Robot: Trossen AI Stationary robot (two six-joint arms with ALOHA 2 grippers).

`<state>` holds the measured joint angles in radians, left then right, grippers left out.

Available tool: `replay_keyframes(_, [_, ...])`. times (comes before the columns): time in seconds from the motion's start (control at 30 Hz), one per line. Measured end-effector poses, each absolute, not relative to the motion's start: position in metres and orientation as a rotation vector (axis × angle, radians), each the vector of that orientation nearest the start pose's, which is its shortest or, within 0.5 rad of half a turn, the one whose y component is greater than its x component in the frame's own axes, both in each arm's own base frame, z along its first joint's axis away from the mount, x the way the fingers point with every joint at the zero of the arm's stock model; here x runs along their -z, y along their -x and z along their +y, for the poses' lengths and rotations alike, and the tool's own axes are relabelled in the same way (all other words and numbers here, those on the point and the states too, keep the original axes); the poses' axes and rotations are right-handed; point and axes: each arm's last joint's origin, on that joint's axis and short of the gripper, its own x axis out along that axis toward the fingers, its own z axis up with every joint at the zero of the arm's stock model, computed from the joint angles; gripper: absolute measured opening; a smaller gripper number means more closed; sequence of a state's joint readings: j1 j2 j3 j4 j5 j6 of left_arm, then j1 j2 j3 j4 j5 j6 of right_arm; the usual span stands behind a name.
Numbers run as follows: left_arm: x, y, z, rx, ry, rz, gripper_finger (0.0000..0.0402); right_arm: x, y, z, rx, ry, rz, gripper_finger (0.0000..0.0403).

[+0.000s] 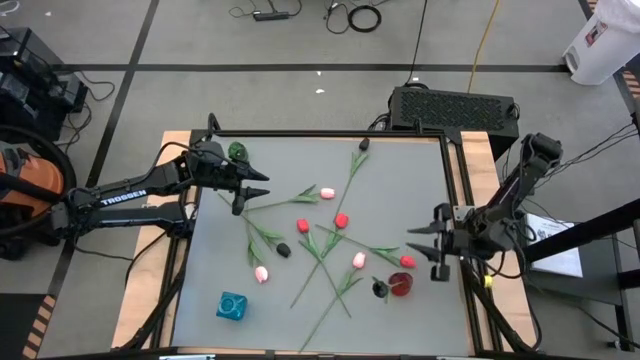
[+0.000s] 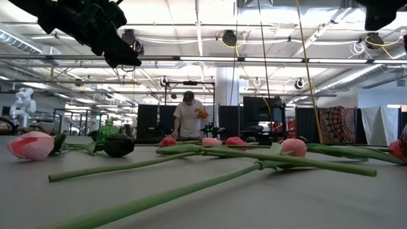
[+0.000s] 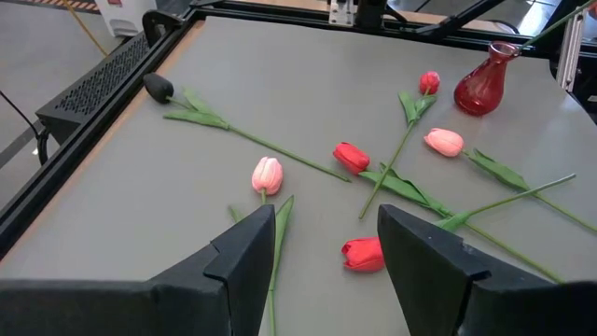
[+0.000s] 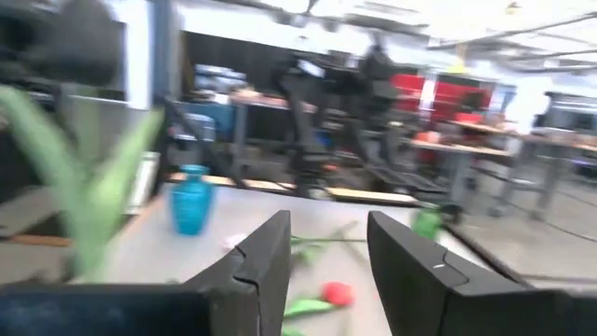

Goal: Sort flowers into vase by color
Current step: Put the top black flower into the red vase

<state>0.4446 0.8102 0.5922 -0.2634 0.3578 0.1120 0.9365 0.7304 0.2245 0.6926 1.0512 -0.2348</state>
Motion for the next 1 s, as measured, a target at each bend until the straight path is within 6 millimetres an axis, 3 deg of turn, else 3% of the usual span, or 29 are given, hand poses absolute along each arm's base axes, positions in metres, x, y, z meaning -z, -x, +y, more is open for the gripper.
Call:
replay_keyframes(0.43, [-0.256,-0.162,0.066,-0.060,0.078,0.447,0.0197,-0.227,-0.125,0.078,0.432,0.088,-0.050,0.0135])
replay_keyframes(0.87, [-0.257,-0.162,0.066,-0.061,0.081,0.438,0.0197,-0.219,-0.127,0.076,0.433,0.080,-0.014,0.0135])
replay_keyframes(1.0, [-0.258,-0.162,0.066,-0.086,0.196,0.430,0.0197,-0.219,-0.127,0.076,0.428,0.081,-0.013,0.0135])
